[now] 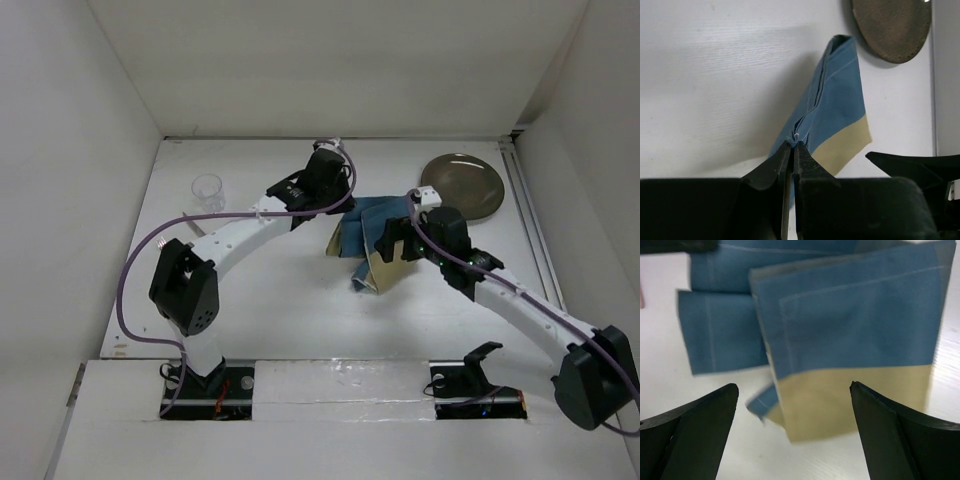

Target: Set the dinner table for one person

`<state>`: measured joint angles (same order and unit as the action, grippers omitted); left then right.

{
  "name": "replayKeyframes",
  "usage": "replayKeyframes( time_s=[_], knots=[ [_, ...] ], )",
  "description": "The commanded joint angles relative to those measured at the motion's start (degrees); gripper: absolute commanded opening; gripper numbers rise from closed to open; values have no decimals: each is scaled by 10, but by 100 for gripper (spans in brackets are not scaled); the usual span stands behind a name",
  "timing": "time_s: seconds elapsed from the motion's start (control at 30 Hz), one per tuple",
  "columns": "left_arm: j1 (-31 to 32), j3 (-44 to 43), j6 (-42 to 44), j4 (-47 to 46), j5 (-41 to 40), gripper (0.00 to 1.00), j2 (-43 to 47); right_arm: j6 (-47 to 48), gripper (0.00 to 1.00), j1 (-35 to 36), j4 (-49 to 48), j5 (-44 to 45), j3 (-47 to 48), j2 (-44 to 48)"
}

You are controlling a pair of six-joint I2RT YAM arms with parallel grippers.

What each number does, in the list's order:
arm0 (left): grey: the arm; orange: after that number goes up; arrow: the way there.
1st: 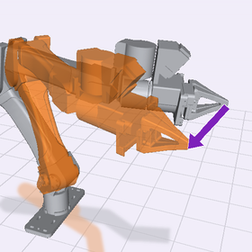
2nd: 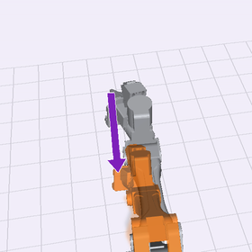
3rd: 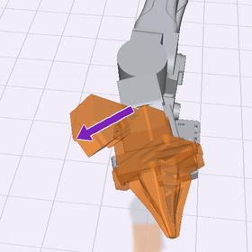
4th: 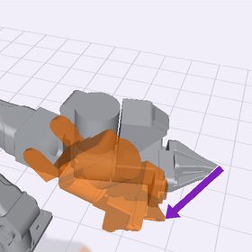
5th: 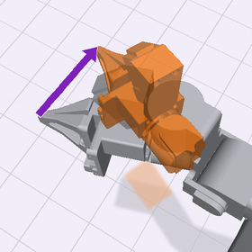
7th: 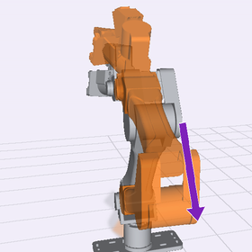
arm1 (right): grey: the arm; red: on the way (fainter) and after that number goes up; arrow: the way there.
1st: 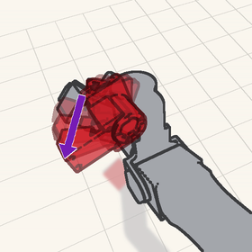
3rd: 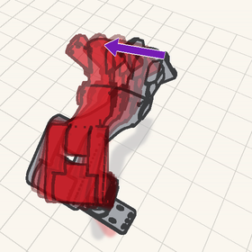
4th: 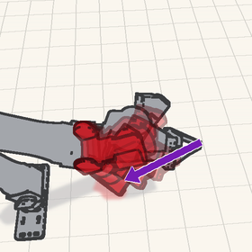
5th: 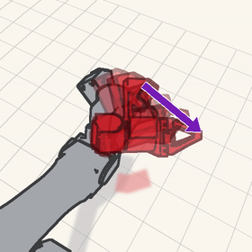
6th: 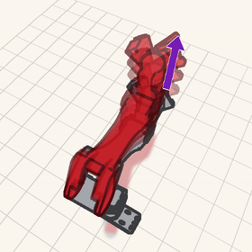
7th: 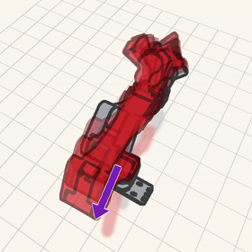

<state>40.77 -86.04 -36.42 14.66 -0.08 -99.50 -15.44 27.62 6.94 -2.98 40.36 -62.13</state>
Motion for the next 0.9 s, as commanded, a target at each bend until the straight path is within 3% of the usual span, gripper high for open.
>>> replayKeyframes(
  time_s=[0.0,0.33,0.53,0.63,0.73,0.8,0.83,0.87],
  knots=[
    [2,23,12,6,-19,0,26,6,100,38,-142,-27,2,-41],
    [2,46,12,-3,18,0,49,-6,95,81,-219,68,38,-142],
    [2,51,17,-3,18,0,55,-6,72,86,-246,73,53,-182],
    [2,51,17,-3,13,0,55,-6,71,86,-251,78,53,-188],
    [2,56,17,-3,18,0,60,0,62,86,-251,84,59,-211],
    [2,56,17,-3,18,0,60,0,52,86,-257,84,59,-218],
    [2,56,17,-3,18,0,60,0,39,86,-264,84,59,-218],
    [2,56,17,-3,18,0,65,0,34,86,-264,84,59,-218]
  ],
)
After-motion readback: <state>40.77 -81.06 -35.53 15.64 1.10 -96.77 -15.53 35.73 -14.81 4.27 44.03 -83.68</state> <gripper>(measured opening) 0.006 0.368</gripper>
